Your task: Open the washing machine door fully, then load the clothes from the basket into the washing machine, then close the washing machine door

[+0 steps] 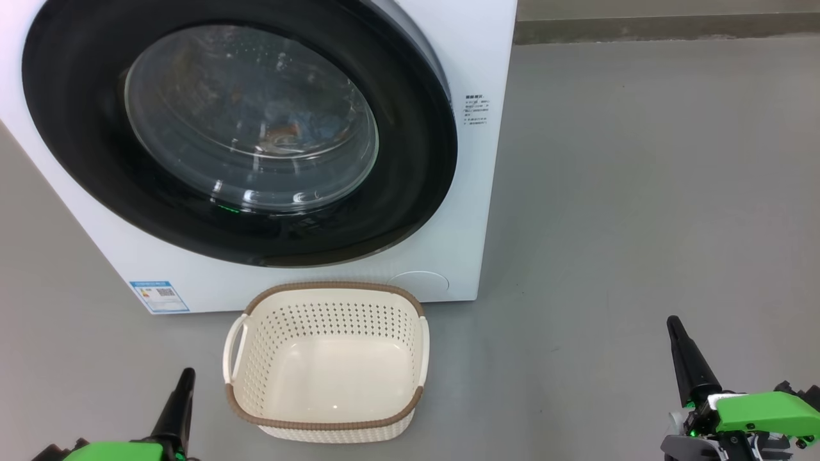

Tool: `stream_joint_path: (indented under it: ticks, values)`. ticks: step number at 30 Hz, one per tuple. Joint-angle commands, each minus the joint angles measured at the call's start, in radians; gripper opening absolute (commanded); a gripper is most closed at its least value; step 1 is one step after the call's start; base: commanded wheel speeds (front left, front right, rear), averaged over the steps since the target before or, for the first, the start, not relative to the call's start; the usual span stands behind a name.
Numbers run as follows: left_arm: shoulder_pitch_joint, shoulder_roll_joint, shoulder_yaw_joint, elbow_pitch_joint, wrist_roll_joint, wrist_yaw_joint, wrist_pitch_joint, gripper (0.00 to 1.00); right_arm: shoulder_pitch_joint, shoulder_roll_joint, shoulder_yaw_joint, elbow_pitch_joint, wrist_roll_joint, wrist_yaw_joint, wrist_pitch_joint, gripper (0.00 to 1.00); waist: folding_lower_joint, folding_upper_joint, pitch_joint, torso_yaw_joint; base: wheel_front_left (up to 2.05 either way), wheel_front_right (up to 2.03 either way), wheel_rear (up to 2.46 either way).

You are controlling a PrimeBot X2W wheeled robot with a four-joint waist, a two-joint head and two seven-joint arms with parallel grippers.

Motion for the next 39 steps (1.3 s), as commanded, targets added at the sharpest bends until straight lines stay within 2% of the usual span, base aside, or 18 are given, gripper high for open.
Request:
stream_joint_path:
  ticks: [1, 7, 39]
  values:
    - [-0.051, 0.013, 0.041, -0.03, -0.026, -0.003, 0.008, 0.0, -0.01, 0.002, 0.013, -0.034, 0.034, 0.001, 0.011, 0.0, 0.0, 0.0, -0.001, 0.0, 0.0, 0.0, 0.0]
    - [-0.054, 0.007, 0.053, -0.032, -0.075, -0.003, 0.024, 0.0, -0.008, 0.009, 0.006, -0.041, 0.08, 0.002, 0.027, 0.0, 0.0, 0.0, -0.004, 0.0, 0.0, 0.0, 0.0]
    - [-0.055, 0.003, 0.058, -0.032, -0.071, -0.003, 0.028, 0.0, -0.008, 0.009, 0.006, -0.041, 0.08, 0.002, 0.027, 0.0, 0.0, 0.0, -0.004, 0.0, 0.0, 0.0, 0.0]
